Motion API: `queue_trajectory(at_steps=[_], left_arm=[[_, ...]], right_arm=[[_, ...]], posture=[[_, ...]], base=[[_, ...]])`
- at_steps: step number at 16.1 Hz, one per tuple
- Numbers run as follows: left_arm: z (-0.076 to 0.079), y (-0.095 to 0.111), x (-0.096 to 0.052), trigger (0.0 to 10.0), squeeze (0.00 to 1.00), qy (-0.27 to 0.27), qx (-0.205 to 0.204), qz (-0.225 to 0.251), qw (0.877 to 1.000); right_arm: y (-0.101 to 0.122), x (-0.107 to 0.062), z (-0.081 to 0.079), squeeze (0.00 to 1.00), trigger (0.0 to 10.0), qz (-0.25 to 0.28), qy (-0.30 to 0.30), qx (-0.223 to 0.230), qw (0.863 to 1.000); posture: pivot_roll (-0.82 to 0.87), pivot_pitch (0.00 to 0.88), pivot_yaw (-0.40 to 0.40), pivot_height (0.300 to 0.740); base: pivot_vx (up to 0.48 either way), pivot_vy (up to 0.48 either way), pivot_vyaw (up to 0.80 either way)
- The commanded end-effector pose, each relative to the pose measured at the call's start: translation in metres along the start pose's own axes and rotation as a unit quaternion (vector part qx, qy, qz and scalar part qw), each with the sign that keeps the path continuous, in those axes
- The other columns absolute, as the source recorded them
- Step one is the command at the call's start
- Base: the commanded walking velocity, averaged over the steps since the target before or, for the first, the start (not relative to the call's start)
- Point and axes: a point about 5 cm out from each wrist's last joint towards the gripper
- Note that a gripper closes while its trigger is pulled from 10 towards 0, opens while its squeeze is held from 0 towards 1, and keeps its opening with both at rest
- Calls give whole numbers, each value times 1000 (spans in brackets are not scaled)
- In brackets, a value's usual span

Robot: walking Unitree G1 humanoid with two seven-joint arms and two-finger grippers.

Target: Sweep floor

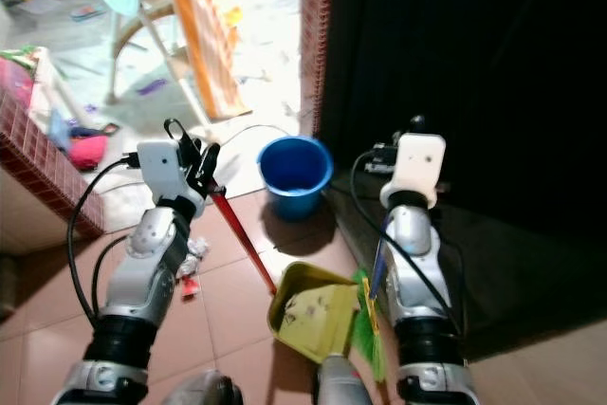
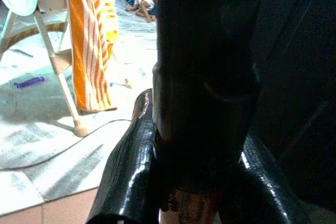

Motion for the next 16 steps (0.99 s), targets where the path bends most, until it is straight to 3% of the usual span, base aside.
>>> queue_trajectory(at_steps=[1,5,7,10,16], left_arm=[[-10,11,3,10000,0,14,2,19,1000],[-13,11,4,10000,0,15,2,18,1000],[-13,14,5,10000,0,22,-23,11,999],[-13,29,9,10000,0,21,-28,28,999],[-11,49,12,10000,0,28,-9,64,997]], right_arm=[[2,1,-9,0,10000,7,17,5,1000],[4,2,-13,0,10000,8,26,13,1000],[5,3,-13,0,10000,9,29,13,999],[2,2,-12,0,10000,4,30,11,999],[7,6,-10,0,10000,12,24,5,1000]], posture=[[-108,78,53,740],[-109,82,54,740],[-110,80,54,740],[-103,79,53,740],[-72,104,54,740]], base=[[0,480,0],[0,480,0],[0,480,0],[0,480,0],[0,0,0]])
Point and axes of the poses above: a point about 5 cm out from each wrist's last joint towards the gripper, its own x axis pointing out of the wrist towards the gripper, its own y axis along the axis of the wrist's last joint, z = x × y, and after that the axes turned 13 degrees about x, right-handed
